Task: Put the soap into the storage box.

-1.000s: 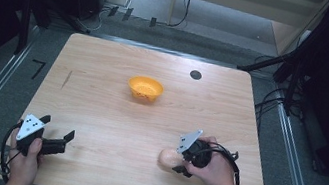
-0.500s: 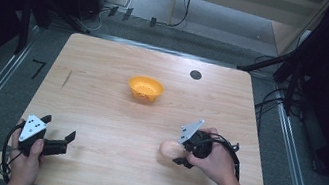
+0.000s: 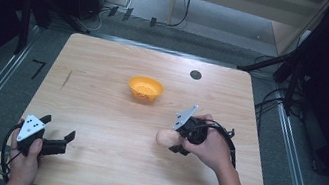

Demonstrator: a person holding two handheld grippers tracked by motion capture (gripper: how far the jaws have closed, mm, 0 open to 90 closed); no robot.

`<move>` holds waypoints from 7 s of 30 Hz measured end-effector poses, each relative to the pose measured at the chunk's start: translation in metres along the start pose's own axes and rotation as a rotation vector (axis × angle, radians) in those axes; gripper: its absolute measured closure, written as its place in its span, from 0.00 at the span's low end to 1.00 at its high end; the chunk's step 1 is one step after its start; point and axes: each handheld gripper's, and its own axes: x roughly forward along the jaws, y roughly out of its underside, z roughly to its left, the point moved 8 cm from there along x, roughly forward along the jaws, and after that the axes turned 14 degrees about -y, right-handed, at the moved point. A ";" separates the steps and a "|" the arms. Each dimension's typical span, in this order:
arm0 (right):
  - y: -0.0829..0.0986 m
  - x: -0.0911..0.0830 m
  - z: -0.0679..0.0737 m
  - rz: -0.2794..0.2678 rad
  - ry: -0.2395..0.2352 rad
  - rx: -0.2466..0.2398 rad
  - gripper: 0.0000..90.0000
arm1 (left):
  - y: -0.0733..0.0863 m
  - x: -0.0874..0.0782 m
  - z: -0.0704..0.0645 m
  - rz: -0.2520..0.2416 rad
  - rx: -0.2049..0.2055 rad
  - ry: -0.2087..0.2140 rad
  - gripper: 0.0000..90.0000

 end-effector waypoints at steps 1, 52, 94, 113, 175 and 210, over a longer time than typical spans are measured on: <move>-0.002 -0.001 -0.002 -0.001 -0.002 -0.007 0.37 | 0.000 0.000 0.000 -0.001 0.000 -0.001 0.00; -0.051 -0.018 -0.061 -0.072 0.002 0.025 0.37 | 0.000 -0.002 -0.001 -0.006 0.005 0.015 0.00; -0.114 -0.017 -0.130 0.000 0.037 0.070 0.37 | 0.000 -0.002 0.001 -0.008 -0.021 0.021 0.00; -0.117 0.000 -0.149 0.012 -0.001 0.157 0.37 | 0.000 -0.002 0.001 -0.008 -0.020 0.021 0.00; -0.114 0.011 -0.160 0.082 0.061 0.258 0.35 | 0.000 -0.002 0.001 -0.004 -0.018 0.019 0.00; -0.113 0.001 -0.153 0.046 0.106 0.204 0.19 | 0.000 -0.001 0.000 -0.005 -0.010 0.016 0.00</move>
